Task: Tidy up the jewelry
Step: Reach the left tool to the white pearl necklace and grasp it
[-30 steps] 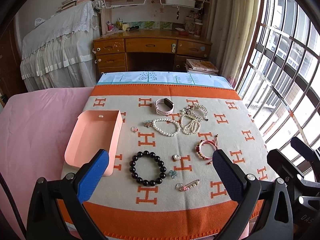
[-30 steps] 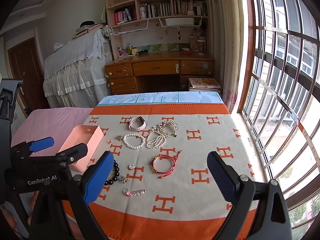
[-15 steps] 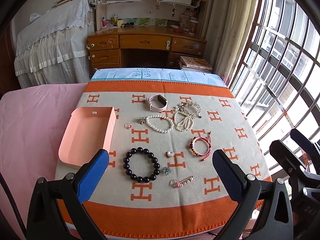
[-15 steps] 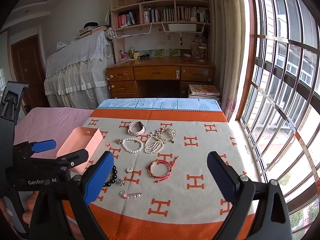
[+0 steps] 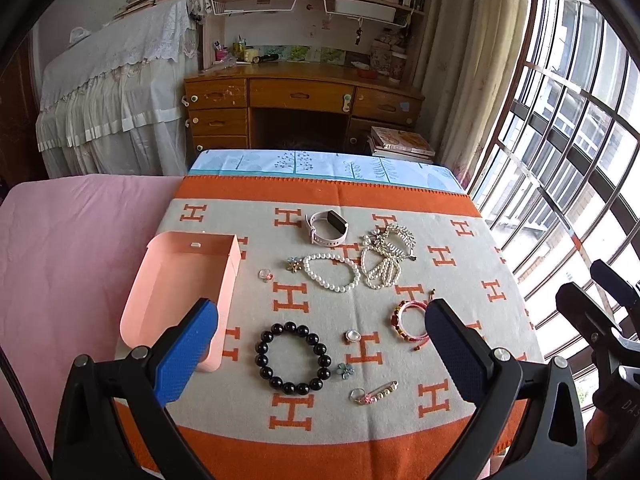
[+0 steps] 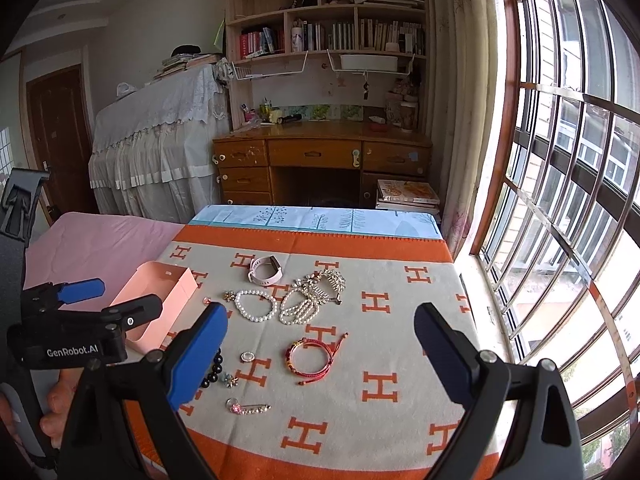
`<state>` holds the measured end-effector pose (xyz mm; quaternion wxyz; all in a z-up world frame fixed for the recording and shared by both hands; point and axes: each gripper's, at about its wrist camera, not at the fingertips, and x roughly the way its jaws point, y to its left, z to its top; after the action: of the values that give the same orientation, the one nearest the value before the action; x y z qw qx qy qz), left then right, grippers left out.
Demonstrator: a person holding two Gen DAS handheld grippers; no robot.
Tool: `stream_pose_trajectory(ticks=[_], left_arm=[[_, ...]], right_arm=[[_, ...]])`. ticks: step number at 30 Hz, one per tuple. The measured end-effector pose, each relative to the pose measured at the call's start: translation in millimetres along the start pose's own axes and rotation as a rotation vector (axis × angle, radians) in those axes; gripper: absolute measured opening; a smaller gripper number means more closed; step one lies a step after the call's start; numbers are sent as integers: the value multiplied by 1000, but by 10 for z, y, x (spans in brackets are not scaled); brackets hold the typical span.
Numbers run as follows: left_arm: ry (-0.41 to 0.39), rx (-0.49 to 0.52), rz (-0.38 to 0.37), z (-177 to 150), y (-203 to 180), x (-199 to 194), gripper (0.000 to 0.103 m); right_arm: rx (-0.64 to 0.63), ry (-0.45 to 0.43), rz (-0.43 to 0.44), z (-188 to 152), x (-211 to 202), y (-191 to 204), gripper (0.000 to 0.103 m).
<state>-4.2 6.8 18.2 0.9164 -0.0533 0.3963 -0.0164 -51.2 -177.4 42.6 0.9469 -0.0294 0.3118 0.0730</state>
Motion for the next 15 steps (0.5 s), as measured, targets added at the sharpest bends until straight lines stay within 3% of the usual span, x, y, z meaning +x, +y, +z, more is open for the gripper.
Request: stream_pose_trajectory(ticks=[8,15], left_arm=[[88,54,-10,531,178,491,102],[233,76,-31,729,240,1265,102]], right_arm=[[9,60,41,293,421,-205,90],[75,210,114,460,1091,-383,77]])
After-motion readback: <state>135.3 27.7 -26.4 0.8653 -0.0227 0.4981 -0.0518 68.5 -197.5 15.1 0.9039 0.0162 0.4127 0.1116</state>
